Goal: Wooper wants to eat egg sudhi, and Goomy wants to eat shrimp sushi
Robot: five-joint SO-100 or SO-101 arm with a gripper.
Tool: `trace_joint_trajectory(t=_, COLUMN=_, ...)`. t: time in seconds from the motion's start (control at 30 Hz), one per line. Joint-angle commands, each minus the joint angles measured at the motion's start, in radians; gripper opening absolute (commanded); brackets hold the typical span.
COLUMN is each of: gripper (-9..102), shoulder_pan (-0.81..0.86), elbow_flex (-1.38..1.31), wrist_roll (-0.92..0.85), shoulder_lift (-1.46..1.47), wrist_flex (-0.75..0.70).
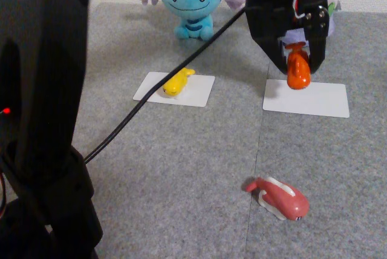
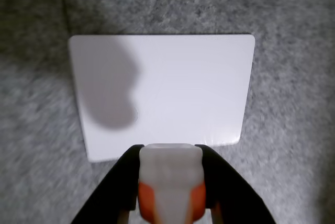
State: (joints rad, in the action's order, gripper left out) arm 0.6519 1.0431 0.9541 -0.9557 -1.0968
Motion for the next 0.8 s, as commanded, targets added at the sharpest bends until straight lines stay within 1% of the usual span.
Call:
trace_joint_trajectory(t=0.0, gripper=3, shoulder_pan=0.012, elbow_flex=-0.124, wrist_roll=0.008, shoulder_lift=0.015, wrist_flex=-0.002)
trace_joint_trajectory(t=0.33, gripper=3, shoulder_pan=0.012, elbow_flex=-0.186, wrist_roll=0.008, shoulder_lift=0.095, wrist_flex=0.021)
trace_joint_trajectory(t=0.4, gripper=3, shoulder_pan=0.012, elbow_flex=-0.186, wrist_roll=0.008, shoulder_lift=0.095, wrist_flex=0.048)
trace_joint_trajectory(t=0.5, gripper=6, shoulder_pan=0.012, elbow_flex=-0.186, wrist_roll=0.006, shoulder_lift=0.097, wrist_flex=0.074)
trace_joint_trajectory(t=0.77, gripper=7, shoulder_pan=0.011, elbow_flex=-0.184, wrist_roll=0.008, shoulder_lift=0.12, wrist_flex=0.078)
